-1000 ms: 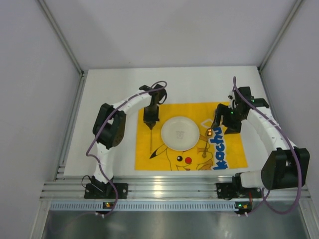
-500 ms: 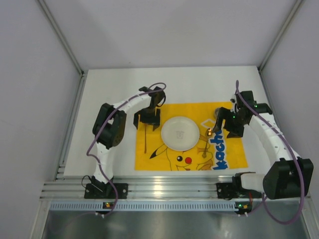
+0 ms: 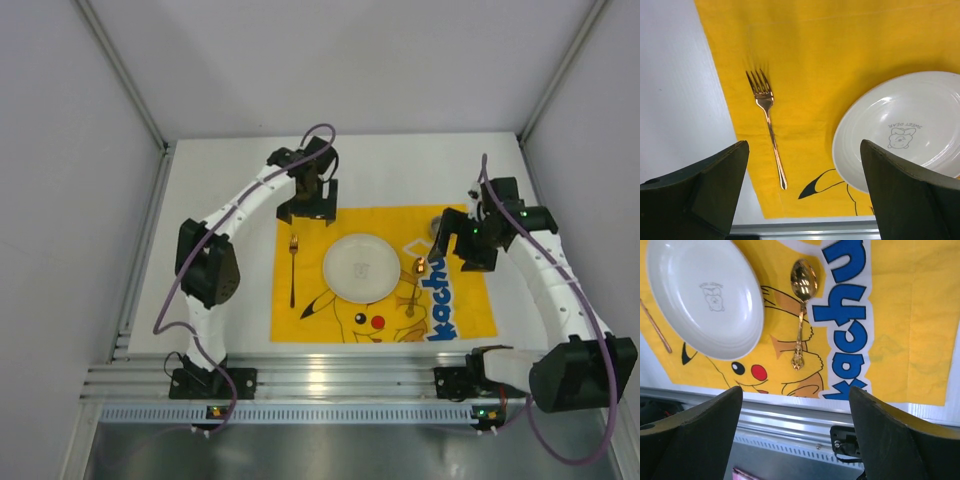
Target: Set the dinner table for one person
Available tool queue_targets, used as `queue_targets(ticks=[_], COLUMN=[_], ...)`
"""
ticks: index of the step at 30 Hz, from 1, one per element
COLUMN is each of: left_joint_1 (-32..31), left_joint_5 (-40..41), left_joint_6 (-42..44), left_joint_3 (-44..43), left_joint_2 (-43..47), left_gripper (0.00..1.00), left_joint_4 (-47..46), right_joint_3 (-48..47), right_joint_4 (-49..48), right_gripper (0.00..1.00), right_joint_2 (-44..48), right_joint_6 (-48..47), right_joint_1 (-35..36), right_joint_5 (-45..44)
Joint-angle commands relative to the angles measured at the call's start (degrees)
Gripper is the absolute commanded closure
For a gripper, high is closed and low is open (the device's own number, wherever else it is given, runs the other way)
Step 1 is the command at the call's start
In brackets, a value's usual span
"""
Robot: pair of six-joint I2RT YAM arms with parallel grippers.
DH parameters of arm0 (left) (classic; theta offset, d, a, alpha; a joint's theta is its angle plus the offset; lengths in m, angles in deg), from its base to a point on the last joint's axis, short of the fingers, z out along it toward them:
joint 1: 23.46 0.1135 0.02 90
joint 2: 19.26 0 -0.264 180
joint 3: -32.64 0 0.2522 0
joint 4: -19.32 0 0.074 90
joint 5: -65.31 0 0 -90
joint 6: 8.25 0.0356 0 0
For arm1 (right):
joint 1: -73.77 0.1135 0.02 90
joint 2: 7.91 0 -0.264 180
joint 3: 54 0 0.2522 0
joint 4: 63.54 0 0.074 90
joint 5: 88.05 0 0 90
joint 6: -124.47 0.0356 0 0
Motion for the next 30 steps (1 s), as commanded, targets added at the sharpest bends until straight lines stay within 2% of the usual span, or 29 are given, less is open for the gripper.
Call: queue_targets(ticks=[1, 5, 7, 8, 9, 10, 11, 12, 13, 14, 15, 16, 17, 18, 19, 22, 25, 26, 27, 29, 30], left_joint_1=[1.6, 4.6, 5.7, 6.0, 7.2, 8.0, 9.1, 11.6, 12.6, 13.3, 14.4, 14.6, 14.9, 17.0, 18.6, 22.3, 24.4, 24.4, 24.5, 24.4, 25.0], left_joint_5=[4.2, 10.3, 17.3, 23.8, 25.4, 26.1, 22.4, 19.0, 16.3, 11.1, 9.5, 9.2, 8.4, 5.6, 3.7, -1.5, -2.6, -2.6, -2.3, 2.1, 3.1], left_joint_6=[4.3, 7.4, 8.5, 9.0, 10.0, 11.4, 12.3, 13.6, 17.4, 20.0, 25.7, 28.1, 30.7, 32.2, 32.4, 31.6, 27.8, 27.6, 27.7, 26.2, 26.0], left_joint_3=[1.1, 6.7, 10.7, 18.0, 22.7, 28.0, 40.0, 46.8, 53.7, 67.6, 74.2, 80.3, 89.9, 92.0, 93.5, 96.3, 96.9, 96.7, 96.0, 90.2, 87.4], left_joint_2=[7.3, 16.4, 20.1, 24.5, 27.0, 29.8, 36.4, 40.3, 44.2, 52.0, 55.6, 58.6, 62.6, 63.7, 63.5, 60.2, 52.0, 46.4, 43.3, 36.2, 33.9], left_gripper=[0.02, 0.02, 0.01, 0.02, 0.01, 0.01, 0.01, 0.02, 0.03, 0.03, 0.01, 0.01, 0.01, 0.01, 0.01, 0.01, 0.01, 0.01, 0.02, 0.01, 0.02], left_joint_4=[-1.3, -7.8, -13.7, -17.0, -25.7, -31.6, -37.5, -45.5, -60.5, -69.9, -77.3, -91.6, -96.9, -96.6, -96.1, -99.6, -109.3, -114.9, -116.7, -115.5, -109.1], right_joint_3=[-9.5, -15.8, -12.6, -9.8, -6.4, 1.3, 5.1, 9.0, 15.4, 17.9, 20.1, 23.6, 24.9, 26.1, 27.6, 28.8, 27.7, 27.4, 27.1, 26.5, 26.5], right_joint_4=[-2.5, -8.5, -16.6, -20.2, -24.1, -32.0, -36.0, -40.0, -45.8, -47.0, -47.8, -49.1, -49.4, -49.3, -50.5, -52.3, -51.0, -50.8, -50.7, -50.8, -50.9], right_gripper=[0.11, 0.05, 0.00, 0.00, 0.00, 0.00, 0.00, 0.00, 0.00, 0.00, 0.00, 0.00, 0.00, 0.00, 0.00, 0.00, 0.00, 0.00, 0.00, 0.00, 0.00], right_joint_2=[3.8, 8.4, 12.3, 17.4, 20.3, 26.5, 29.2, 32.0, 34.6, 39.0, 41.0, 44.4, 45.7, 46.6, 47.4, 45.9, 42.4, 41.6, 41.2, 40.6, 40.5], right_joint_6=[-1.1, 0.2, 4.0, 5.3, 7.8, 9.0, 9.3, 8.7, 6.6, 6.8, 9.8, 11.9, 14.2, 17.5, 17.0, 9.3, 3.1, 2.2, 1.4, 0.1, -0.5], right_joint_1=[0.3, 0.3, 0.5, 0.5, 0.5, 0.5, 0.5, 0.6, 0.6, 0.5, 0.5, 0.5, 0.5, 0.5, 0.6, 0.5, 0.5, 0.5, 0.5, 0.4, 0.6], right_joint_5=[2.4, 3.2, 0.5, -1.9, -2.9, -3.8, -3.8, -3.7, -4.2, -6.4, -8.2, -10.1, -14.5, -15.9, -16.0, -9.5, -4.1, -2.9, -2.8, -2.5, -2.2])
